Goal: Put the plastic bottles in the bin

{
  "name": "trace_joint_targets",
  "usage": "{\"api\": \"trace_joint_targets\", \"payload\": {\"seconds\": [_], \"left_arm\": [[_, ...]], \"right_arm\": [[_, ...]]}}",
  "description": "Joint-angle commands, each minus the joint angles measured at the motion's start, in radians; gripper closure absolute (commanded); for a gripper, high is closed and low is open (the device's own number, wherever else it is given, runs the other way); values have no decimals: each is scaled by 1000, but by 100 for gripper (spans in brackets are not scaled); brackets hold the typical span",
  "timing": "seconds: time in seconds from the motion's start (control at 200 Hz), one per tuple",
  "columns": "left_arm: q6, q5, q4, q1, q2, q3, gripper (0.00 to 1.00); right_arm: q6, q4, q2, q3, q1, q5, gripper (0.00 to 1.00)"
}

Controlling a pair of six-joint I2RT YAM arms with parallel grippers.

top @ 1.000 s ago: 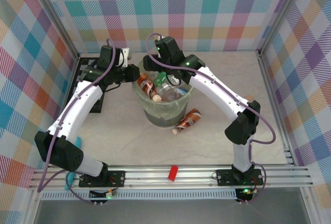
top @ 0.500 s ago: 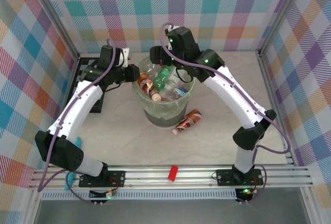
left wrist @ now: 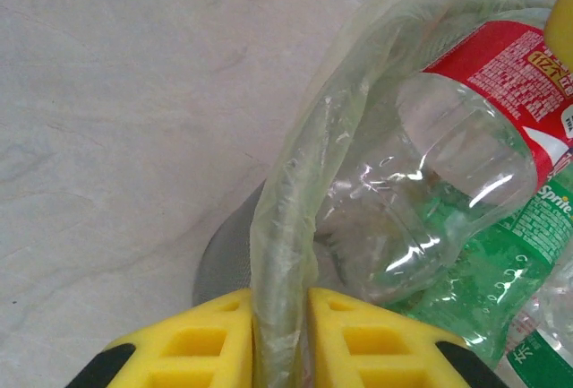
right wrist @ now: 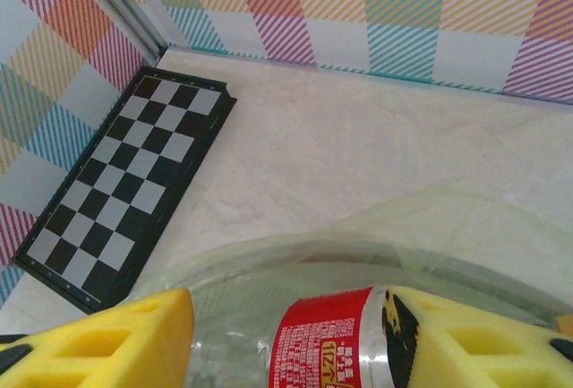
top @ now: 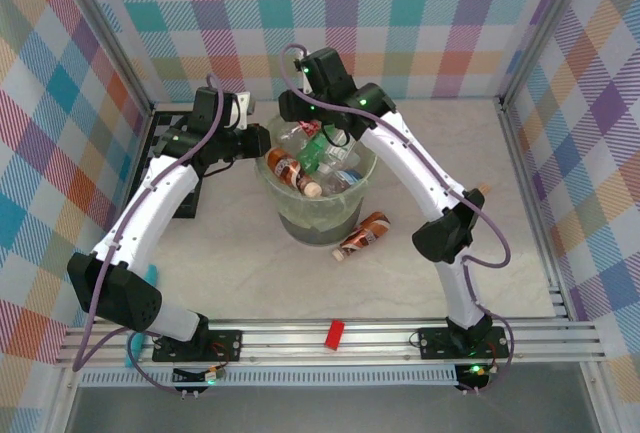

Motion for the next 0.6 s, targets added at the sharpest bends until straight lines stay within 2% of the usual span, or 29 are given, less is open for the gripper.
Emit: {"api": "trace_joint_targets", "payload": {"seconds": [0.0,0.17,0.33,0.445,0.59], "left_arm": [[7,9,5,-4,-10,29,79],[0,6,12,-4,-15,21,79],[-13,7,31,-4,-13,11,79],[-23,-2,41,-4,-9,4,80],[-31,-25,56,-2,-9,-8,81]], "right_arm": [[8,-41,-46,-15,-7,-39,41],[5,-22,-169,-25,-7,-71,34],[5,6,-338,-143,-16,-48,21],[59,-10,-473,-307,-56,-13,15],[211,-33,-686,-624,-165,-3,10]]}}
